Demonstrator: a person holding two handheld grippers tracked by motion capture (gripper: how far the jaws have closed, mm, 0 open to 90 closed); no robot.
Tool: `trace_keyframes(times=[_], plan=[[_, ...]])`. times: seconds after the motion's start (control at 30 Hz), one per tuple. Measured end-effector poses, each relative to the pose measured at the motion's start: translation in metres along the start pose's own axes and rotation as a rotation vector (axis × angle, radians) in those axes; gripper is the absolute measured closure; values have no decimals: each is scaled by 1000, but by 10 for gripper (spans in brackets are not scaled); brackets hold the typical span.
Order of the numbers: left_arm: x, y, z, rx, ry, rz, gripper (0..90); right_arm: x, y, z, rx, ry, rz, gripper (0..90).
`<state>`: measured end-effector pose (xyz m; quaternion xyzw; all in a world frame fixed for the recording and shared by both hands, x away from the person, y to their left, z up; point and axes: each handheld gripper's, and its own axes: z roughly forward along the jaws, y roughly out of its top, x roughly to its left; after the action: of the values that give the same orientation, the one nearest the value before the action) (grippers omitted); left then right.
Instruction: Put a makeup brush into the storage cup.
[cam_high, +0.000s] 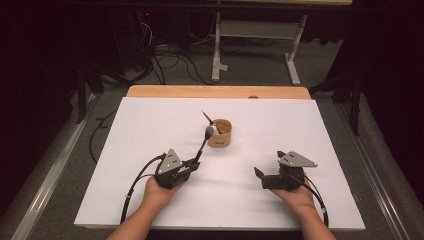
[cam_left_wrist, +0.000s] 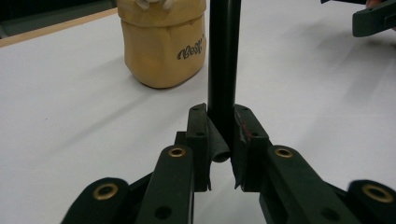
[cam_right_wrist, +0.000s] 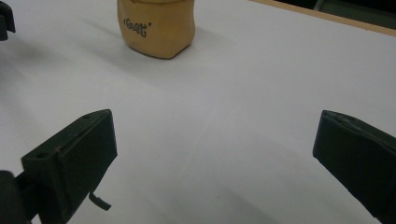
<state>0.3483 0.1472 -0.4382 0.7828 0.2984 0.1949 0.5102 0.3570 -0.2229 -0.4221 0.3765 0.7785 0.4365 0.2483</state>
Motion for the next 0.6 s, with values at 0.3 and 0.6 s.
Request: trace_keyframes(times=[0.3, 0.6], plan=[[-2, 4, -2, -45, -19, -37, 785, 1, 0, -1, -27, 6, 13, 9], [-5, 6, 0, -80, -66, -78, 785, 2, 2, -1, -77, 35, 33, 9]])
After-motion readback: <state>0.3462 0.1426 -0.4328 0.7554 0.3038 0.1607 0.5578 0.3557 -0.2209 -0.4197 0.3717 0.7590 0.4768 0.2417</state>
